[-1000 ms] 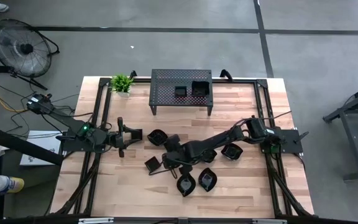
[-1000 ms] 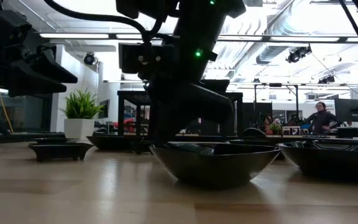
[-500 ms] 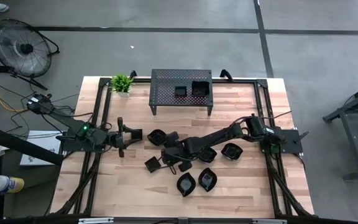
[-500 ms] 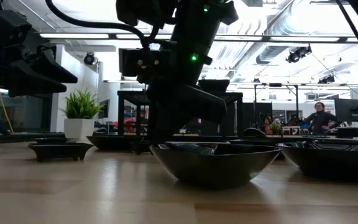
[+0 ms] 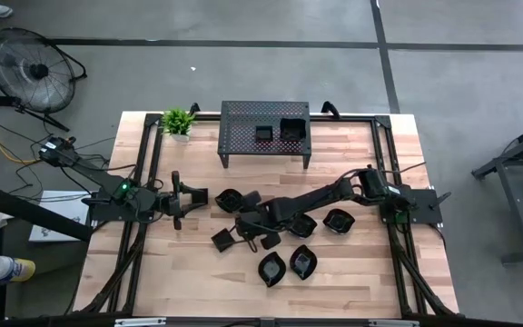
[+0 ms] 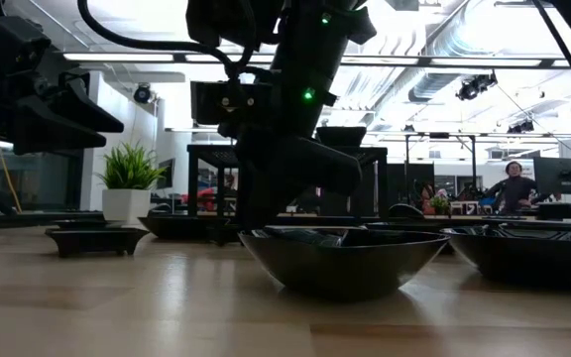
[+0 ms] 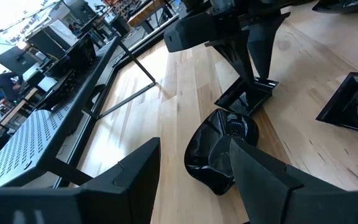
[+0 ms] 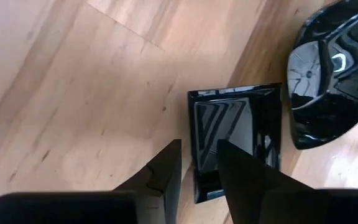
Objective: Pick & Place Mini shaped plates
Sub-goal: Stack the square plate on top of the square plate on the shelf
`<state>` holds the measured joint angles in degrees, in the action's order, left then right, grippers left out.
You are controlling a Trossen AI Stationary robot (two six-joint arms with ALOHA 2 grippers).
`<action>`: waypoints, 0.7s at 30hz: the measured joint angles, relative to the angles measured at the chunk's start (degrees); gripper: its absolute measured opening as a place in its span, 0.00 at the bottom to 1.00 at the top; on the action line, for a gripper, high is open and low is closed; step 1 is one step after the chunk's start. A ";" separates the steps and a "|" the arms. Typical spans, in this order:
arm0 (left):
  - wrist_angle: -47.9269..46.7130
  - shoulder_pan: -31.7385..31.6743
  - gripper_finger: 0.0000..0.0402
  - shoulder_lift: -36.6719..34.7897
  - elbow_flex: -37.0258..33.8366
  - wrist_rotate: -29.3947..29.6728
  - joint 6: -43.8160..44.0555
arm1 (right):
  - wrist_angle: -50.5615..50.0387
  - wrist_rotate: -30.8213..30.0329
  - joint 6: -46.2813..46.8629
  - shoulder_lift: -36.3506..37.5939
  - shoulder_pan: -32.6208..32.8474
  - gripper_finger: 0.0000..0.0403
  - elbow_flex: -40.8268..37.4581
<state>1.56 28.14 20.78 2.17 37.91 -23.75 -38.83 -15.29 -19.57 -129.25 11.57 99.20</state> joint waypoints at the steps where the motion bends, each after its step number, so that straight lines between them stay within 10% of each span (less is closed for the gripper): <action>1: 0.00 0.00 0.47 -0.01 0.00 0.01 0.01 | -0.09 0.41 0.00 -0.02 0.02 0.22 0.00; 21: 0.00 0.00 0.47 -0.01 0.00 0.02 0.00 | -0.33 0.90 -0.02 -0.04 -0.09 0.06 0.00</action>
<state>1.56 28.14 20.76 2.17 37.93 -23.75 -39.16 -14.39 -19.59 -129.29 11.49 99.20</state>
